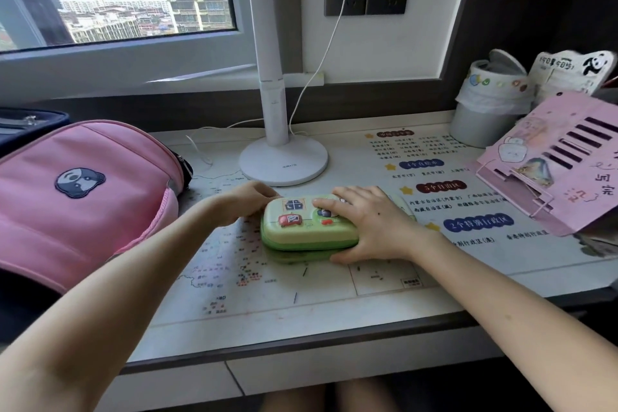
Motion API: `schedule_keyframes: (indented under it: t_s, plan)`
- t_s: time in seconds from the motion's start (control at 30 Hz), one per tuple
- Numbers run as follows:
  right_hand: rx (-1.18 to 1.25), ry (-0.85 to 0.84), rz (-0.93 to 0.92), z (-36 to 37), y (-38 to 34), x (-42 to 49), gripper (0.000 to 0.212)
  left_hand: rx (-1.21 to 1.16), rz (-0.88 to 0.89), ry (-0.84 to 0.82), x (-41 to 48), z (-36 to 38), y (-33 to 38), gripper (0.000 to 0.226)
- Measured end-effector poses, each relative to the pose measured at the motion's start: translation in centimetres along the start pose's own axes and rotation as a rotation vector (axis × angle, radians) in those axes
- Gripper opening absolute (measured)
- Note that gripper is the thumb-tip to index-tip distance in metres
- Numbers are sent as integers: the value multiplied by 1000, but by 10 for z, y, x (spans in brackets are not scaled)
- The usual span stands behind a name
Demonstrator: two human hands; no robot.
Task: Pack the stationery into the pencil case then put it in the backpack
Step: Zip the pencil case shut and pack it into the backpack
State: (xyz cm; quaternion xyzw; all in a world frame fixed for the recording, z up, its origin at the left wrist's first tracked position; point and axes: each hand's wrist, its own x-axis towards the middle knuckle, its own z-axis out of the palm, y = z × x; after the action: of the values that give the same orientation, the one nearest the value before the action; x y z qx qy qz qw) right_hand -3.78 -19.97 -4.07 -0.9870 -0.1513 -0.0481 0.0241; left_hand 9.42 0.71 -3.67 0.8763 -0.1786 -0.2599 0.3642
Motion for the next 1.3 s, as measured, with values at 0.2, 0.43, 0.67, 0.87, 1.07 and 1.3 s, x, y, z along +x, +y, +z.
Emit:
schedule_keyframes:
  t_s: [0.2, 0.43, 0.67, 0.87, 1.07, 1.3]
  plan:
    - [3, 39, 136, 7, 7, 28, 89, 924, 339, 556, 1, -6, -22, 23]
    - [-9, 117, 228, 16, -1, 43, 88, 885, 184, 693, -65, 45, -19, 17]
    - [175, 125, 68, 7, -11, 22, 80, 206, -27, 337, -71, 76, 17, 37]
    - [100, 721, 317, 29, -59, -2, 31, 234, 297, 760, -77, 31, 25, 36]
    - [143, 437, 543, 44, -96, 17, 27, 367, 308, 432, -22, 39, 26, 49]
    - [149, 478, 263, 48, -70, 1, 23, 664, 380, 625, -4, 55, 4, 57]
